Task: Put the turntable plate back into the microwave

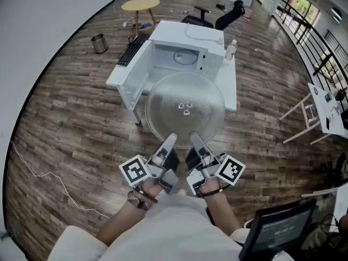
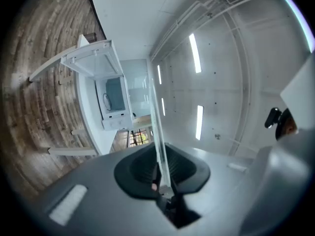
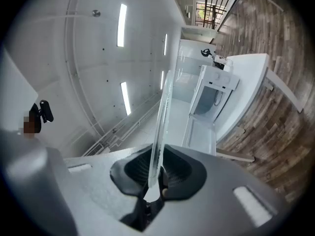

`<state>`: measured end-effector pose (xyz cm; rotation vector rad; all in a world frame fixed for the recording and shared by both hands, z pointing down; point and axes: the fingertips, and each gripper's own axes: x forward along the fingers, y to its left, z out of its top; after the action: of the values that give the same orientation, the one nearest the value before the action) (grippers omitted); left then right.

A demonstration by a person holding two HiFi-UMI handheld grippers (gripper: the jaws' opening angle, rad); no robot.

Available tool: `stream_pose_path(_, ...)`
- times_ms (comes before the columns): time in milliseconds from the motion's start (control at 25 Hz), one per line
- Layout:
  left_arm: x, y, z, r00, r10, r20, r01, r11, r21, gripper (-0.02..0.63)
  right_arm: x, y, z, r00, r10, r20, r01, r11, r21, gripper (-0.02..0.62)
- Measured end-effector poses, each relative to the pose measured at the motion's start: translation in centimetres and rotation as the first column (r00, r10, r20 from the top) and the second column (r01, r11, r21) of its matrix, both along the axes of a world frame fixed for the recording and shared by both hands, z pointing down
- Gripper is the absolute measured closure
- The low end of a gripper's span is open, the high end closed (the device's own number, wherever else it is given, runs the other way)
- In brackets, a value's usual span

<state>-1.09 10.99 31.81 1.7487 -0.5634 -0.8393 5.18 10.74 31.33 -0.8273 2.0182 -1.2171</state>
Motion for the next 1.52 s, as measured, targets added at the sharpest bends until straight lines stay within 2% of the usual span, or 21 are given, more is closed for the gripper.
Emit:
stream_pose_path(480,2.4,1.0,1.3,0.998,-0.061,0.005,0.061,0.998,-0.031,0.55,2.4,0.6,1.5,0.998,-0.062,0.006,0.062,0.998,-0.02,0.551)
stream_pose_path(720,2.2,-0.1,1.6,0.996,-0.083,0.018,0.084,0.996,-0.036,0.551,2.2,-0.6,2.0,0.996,-0.082,0.024,0.083,0.996,-0.025,0.549)
stream_pose_path(960,1.7,-3.2,1.7,0.996,-0.092,-0.014,0.091,0.995,-0.043,0.552,1.7,-3.7,2.0,0.995,-0.094,0.022,0.094,0.995,-0.027,0.549)
stream_pose_path(1520,0.8,-13.2,1.5,0.999,-0.049,0.003,0.05,0.998,-0.036,0.552,0.9,-13.5,1.4,0.998,-0.049,0.032,0.05,0.999,-0.019,0.549)
